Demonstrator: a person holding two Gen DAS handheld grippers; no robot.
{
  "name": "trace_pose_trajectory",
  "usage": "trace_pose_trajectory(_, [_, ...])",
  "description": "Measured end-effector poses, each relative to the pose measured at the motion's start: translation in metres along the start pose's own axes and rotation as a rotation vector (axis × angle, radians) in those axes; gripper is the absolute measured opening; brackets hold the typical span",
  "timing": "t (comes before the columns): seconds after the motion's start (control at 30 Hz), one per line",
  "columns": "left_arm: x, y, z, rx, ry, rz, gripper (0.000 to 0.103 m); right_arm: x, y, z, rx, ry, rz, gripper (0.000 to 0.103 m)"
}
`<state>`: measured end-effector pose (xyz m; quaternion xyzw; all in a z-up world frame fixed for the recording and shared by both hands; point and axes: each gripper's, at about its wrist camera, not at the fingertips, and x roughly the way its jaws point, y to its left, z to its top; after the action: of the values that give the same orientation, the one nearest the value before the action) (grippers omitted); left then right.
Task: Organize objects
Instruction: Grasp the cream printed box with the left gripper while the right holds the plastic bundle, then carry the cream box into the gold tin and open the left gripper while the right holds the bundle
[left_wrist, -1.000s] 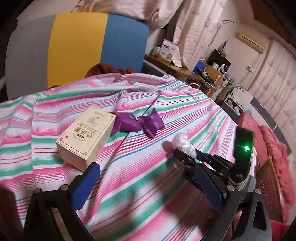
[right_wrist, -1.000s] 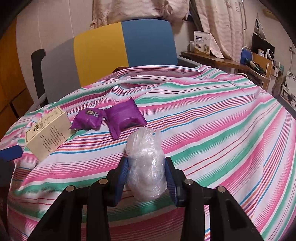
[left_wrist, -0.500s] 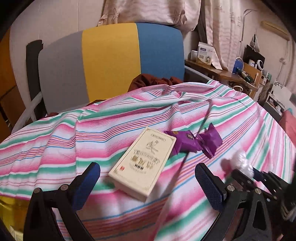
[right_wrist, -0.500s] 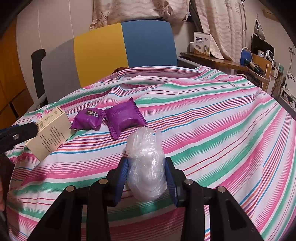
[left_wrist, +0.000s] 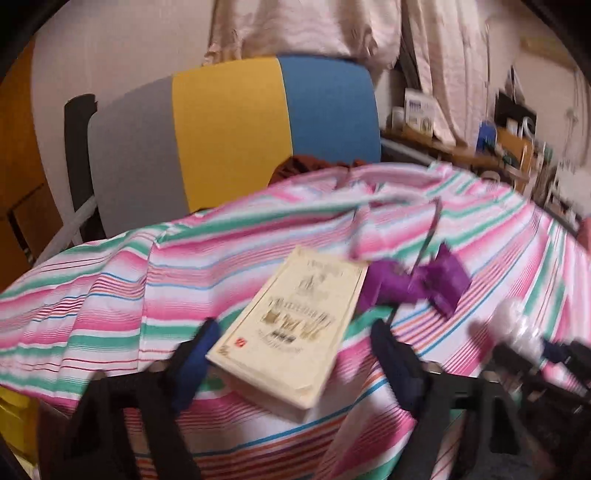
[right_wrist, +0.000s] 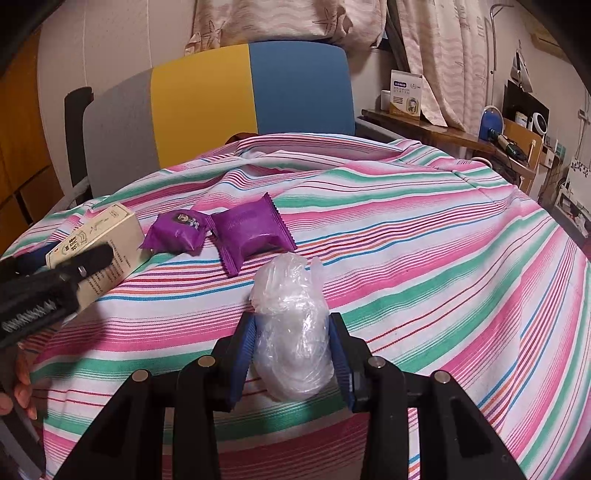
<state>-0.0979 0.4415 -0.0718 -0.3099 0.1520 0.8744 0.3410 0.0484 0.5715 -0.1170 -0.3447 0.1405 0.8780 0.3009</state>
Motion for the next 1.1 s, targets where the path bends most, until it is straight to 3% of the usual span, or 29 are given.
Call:
trace_pose_trajectory(0.1, [0.008, 0.005, -0.002, -0.018, 0.038, -0.025, 0.06, 0.0, 0.001, 0.0, -0.009, -0.003, -0.006, 0.04])
trace_pose_trajectory(0.37, [0.02, 0.009, -0.007, -0.055, 0.113, -0.055, 0.058, -0.001, 0.005, 0.0, -0.032, -0.007, -0.021, 0.04])
trace_pose_trajectory(0.47, [0.017, 0.011, -0.009, -0.07, 0.095, -0.058, 0.053, -0.002, 0.007, -0.001, -0.037, -0.012, -0.024, 0.04])
trace_pose_trajectory(0.67, [-0.003, 0.011, -0.017, -0.069, 0.031, -0.004, 0.052, -0.006, 0.009, -0.001, -0.05, -0.03, -0.03, 0.04])
trace_pose_trajectory(0.9, [-0.052, -0.001, -0.037, -0.023, -0.116, 0.02, 0.052, -0.012, 0.014, -0.001, -0.072, -0.064, -0.04, 0.04])
trace_pose_trajectory(1.1, [-0.086, -0.008, -0.059, -0.031, -0.153, 0.006, 0.052, -0.015, 0.02, 0.0, -0.098, -0.084, -0.053, 0.04])
